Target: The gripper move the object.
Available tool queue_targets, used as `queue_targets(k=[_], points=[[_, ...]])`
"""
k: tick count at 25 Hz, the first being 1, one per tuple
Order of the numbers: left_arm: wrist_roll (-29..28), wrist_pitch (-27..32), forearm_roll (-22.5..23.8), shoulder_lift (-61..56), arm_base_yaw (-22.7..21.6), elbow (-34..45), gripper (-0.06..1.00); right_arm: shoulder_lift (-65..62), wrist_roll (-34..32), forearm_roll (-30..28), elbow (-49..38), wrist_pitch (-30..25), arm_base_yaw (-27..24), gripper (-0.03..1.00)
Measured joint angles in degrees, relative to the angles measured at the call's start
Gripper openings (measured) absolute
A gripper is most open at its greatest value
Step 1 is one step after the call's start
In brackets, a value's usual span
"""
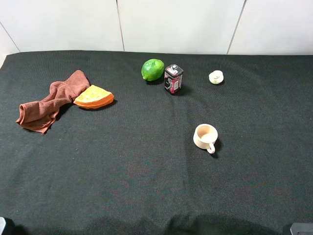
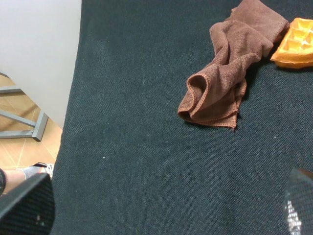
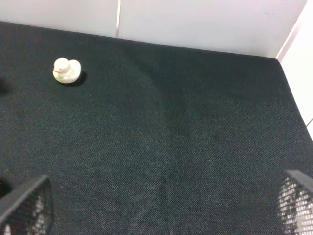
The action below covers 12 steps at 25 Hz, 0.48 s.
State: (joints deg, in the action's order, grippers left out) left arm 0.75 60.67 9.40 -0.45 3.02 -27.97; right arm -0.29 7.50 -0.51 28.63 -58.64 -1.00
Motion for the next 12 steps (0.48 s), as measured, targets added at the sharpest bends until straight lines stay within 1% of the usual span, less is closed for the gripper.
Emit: queue_targets(k=[12], points=[[0.00, 0.00, 0.00, 0.00, 0.00, 0.00, 0.99, 0.00, -0.06, -0.10, 0.00, 0.00, 0.00, 0.69]])
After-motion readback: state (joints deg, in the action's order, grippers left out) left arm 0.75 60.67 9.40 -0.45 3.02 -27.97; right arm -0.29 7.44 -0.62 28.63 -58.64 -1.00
